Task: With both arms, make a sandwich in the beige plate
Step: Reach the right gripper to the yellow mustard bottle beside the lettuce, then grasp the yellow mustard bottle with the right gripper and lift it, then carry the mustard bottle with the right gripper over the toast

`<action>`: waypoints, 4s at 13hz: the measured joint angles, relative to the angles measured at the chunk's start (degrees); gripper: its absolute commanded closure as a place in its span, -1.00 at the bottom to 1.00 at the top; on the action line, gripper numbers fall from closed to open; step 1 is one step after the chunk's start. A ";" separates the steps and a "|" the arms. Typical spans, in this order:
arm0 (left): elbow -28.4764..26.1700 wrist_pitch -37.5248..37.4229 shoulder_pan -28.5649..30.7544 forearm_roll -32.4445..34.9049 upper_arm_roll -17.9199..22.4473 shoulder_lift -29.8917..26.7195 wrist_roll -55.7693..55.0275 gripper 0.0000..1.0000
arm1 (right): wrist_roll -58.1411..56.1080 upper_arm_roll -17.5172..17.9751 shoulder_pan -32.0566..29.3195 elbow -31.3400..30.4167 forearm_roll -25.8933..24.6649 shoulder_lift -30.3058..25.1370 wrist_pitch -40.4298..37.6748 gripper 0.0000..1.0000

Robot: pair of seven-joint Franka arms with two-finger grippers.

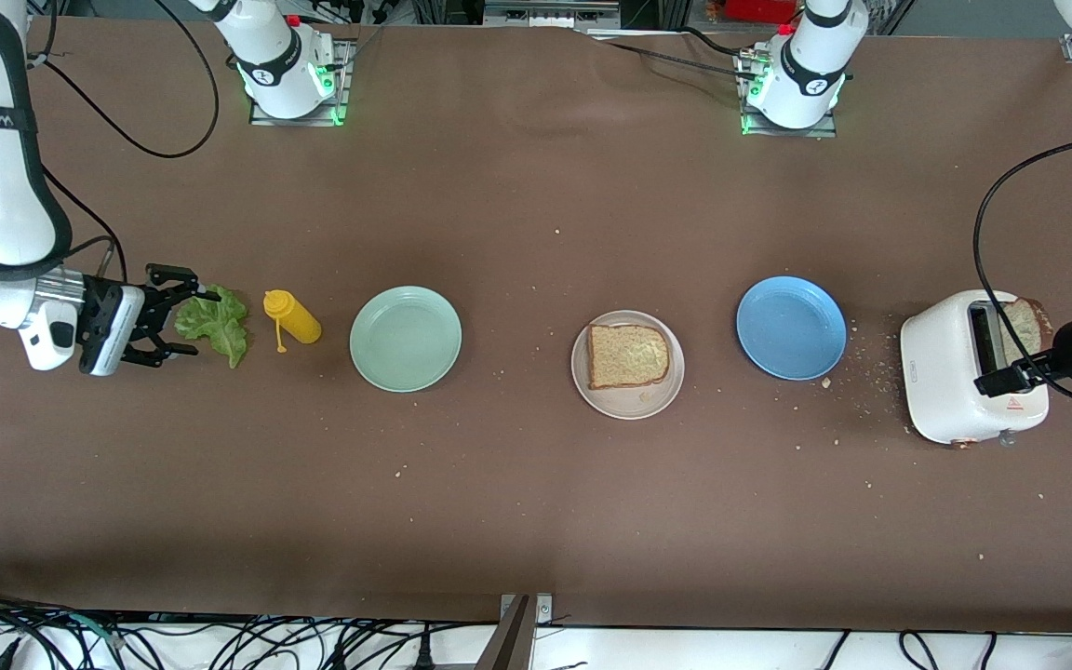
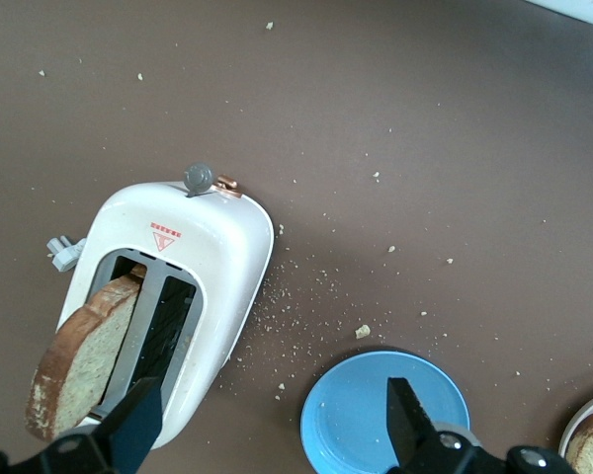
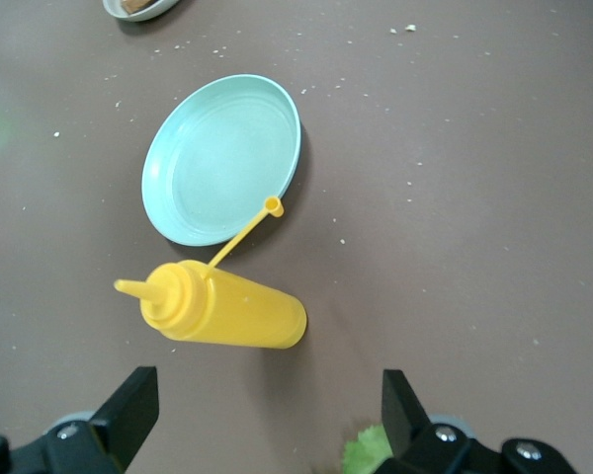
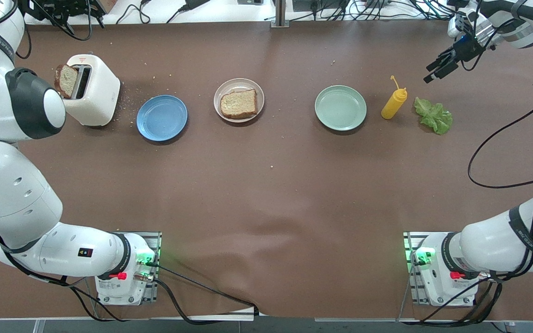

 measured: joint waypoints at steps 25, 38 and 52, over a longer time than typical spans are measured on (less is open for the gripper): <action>0.00 0.00 -0.07 0.00 -0.05 0.00 -0.04 -1.00 | -43.20 -0.76 -2.46 -11.60 29.19 11.33 -2.85 -1.00; 0.00 0.00 -0.19 0.00 -0.10 0.02 -0.04 -1.00 | -46.83 -0.02 -1.86 -9.69 33.54 13.46 -2.76 1.00; -0.01 0.00 -0.19 0.00 -0.11 0.04 -0.04 -1.00 | -16.19 -0.03 14.42 5.75 10.48 9.46 10.86 1.00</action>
